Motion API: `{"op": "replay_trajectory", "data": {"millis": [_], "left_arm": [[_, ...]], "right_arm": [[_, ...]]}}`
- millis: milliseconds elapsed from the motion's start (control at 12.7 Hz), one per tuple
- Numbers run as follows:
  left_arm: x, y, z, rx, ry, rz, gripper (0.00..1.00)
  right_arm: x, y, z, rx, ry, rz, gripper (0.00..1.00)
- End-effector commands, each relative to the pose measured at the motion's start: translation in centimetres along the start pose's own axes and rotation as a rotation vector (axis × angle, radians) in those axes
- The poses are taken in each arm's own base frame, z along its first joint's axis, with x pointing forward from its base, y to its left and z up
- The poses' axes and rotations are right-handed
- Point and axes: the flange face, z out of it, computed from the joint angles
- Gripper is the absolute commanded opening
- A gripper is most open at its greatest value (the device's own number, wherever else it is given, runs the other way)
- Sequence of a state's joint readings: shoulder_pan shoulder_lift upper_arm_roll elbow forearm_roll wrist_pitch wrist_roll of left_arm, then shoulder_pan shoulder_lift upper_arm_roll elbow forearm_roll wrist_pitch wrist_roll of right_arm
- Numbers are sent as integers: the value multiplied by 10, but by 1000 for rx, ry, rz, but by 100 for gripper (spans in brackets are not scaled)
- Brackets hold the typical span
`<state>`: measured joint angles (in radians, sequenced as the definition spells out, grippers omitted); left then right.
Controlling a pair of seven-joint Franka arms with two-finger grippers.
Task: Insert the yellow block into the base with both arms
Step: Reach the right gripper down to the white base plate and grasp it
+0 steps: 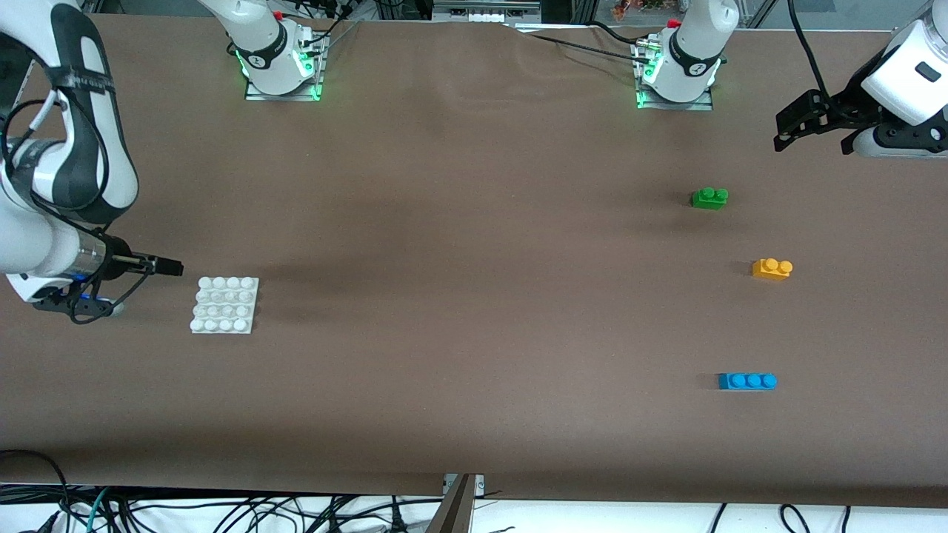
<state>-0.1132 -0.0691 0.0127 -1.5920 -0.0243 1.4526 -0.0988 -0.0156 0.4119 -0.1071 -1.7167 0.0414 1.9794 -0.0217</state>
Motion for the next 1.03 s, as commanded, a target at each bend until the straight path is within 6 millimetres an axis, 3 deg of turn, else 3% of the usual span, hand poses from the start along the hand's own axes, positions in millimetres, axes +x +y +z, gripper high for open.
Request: {"op": "replay_trajectory", "data": {"millis": [0,316,631,947], "left_arm": [[0,2,-7,-15,0,1,100],[0,1,-7,-14,0,1,100],[0,2,-7,-13,0,5,100],[0,1,-5,-12,-3,3,100]], "right_arm": [[4,7,33,90,26,-2,100],[15,16,71,87,100,1,100],[14,25,108,75,156,-32,100],[14,35,130,152,139,-2,100]]}}
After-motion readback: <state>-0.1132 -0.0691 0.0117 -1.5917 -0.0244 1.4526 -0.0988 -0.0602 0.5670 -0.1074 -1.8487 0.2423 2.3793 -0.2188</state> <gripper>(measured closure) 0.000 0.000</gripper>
